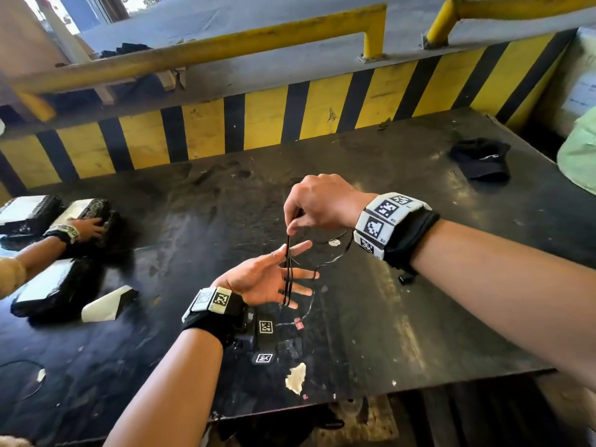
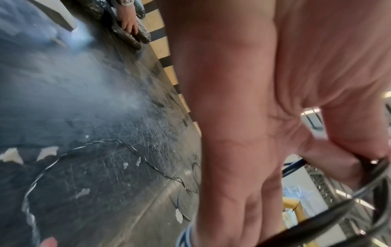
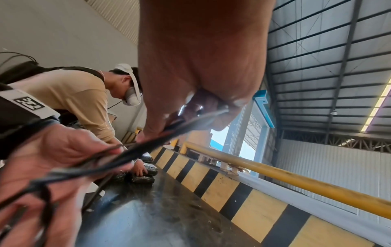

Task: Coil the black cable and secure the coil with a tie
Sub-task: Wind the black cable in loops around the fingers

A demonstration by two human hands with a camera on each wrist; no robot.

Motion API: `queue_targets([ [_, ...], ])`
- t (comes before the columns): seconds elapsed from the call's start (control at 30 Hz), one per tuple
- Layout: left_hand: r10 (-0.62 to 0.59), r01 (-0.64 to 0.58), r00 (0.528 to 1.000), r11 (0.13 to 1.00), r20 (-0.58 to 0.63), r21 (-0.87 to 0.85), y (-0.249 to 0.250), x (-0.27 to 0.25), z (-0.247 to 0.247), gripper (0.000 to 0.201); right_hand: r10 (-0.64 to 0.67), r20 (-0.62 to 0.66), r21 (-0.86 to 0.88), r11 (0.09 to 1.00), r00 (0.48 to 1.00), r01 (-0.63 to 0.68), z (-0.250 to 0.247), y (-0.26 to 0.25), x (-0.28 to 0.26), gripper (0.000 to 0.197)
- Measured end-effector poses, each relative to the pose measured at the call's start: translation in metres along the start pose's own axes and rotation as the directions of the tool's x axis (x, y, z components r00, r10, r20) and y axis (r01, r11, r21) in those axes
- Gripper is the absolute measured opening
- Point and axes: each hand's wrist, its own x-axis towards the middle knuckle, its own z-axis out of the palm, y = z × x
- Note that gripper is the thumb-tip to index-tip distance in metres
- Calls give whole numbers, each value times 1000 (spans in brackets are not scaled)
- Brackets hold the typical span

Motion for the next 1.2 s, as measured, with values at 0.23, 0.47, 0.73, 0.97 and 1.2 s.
queue_targets([
  [0.23,14,-13,1000,999,16,-46,-4,-15,11,59,63,31,191,979,998,-68,13,18,9,12],
  [0.47,16,-11,997,998,79,-63,-13,-32,23,51,116,26,306,945,993,-118,36,43,9,8],
  [0.73,195,-167,955,977,225,-136,9,-42,27,43,120,127,764,622,985,-174,125,21,-26,8],
  [0.97,308,-298,949,947,70,-122,17,-29,13,52,19,241,674,716,970,-181,169,-14,-57,18],
  [1.2,232,-243,950,970,-211,-26,8,-23,-18,76,-31,227,315,948,973,-43,129,-26,-60,24],
])
